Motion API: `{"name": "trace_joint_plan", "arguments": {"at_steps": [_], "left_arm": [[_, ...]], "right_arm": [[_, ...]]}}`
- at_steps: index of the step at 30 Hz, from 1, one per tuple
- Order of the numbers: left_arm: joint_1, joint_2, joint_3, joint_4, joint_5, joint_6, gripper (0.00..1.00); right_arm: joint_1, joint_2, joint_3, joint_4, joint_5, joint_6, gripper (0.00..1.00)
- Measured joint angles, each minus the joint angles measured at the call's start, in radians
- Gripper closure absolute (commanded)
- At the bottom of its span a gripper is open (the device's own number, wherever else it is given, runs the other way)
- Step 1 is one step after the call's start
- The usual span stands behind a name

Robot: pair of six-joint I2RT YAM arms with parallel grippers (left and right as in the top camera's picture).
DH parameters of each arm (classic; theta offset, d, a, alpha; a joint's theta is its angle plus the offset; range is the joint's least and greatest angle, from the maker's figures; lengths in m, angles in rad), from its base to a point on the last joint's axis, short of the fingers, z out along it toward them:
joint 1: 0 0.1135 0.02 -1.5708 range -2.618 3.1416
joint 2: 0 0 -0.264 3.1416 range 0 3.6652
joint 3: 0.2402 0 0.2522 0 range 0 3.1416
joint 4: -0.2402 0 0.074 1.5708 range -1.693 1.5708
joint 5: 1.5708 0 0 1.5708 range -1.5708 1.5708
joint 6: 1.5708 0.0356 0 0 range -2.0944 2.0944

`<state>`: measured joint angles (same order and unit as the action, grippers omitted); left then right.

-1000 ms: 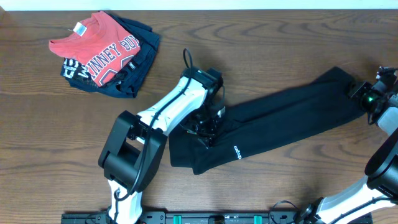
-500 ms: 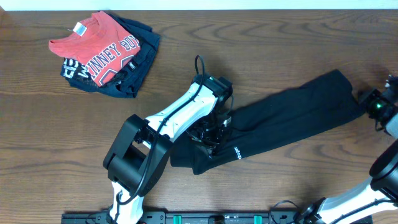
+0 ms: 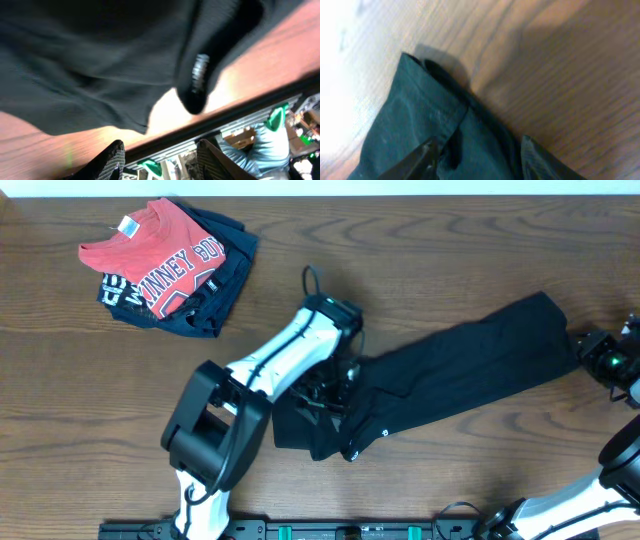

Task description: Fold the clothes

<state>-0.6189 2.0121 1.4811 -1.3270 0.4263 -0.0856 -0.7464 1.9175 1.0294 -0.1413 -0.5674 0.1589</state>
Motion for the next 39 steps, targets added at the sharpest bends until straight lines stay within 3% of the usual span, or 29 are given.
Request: {"name": "trace_joint_plan", "arguments": {"at_steps": [5, 11, 15, 18, 21, 22, 23, 28, 30, 34, 39], "left_arm": [[0.101, 0.000, -0.001, 0.076, -0.022, 0.002, 0.43], [0.179, 0.000, -0.001, 0.148, -0.038, 0.000, 0.38], [0.177, 0.000, -0.001, 0.165, -0.038, 0.000, 0.38], [0.171, 0.000, -0.001, 0.170, -0.038, 0.000, 0.38], [0.169, 0.000, -0.002, 0.185, -0.038, 0.000, 0.38], [0.169, 0.000, -0.005, 0.201, -0.038, 0.000, 0.41], [0.169, 0.000, -0.013, 0.229, -0.037, -0.004, 0.51], [0.166, 0.000, -0.131, 0.371, -0.023, -0.062, 0.87], [0.164, 0.000, -0.189, 0.422, -0.008, -0.089, 0.94], [0.165, -0.027, -0.256, 0.505, 0.014, -0.128, 0.94], [0.167, -0.062, -0.285, 0.636, -0.072, -0.143, 0.94]], "right_arm": [[0.005, 0.000, 0.000, -0.055, 0.034, -0.016, 0.26], [0.013, -0.013, 0.006, -0.099, 0.059, -0.040, 0.30], [0.026, -0.015, 0.010, -0.127, 0.094, -0.049, 0.44], [0.037, -0.015, 0.013, -0.154, 0.127, -0.051, 0.63], [0.047, -0.015, 0.013, -0.171, 0.149, -0.051, 0.73], [0.049, -0.015, 0.014, -0.177, 0.156, -0.051, 0.74], [0.049, -0.015, 0.014, -0.185, 0.163, -0.043, 0.73], [0.042, -0.017, 0.016, -0.184, 0.132, -0.028, 0.56], [0.025, -0.017, 0.012, -0.157, 0.071, -0.026, 0.55], [-0.024, -0.061, 0.006, -0.126, -0.024, -0.012, 0.52], [-0.043, -0.237, 0.005, -0.124, -0.075, -0.006, 0.48]]}}
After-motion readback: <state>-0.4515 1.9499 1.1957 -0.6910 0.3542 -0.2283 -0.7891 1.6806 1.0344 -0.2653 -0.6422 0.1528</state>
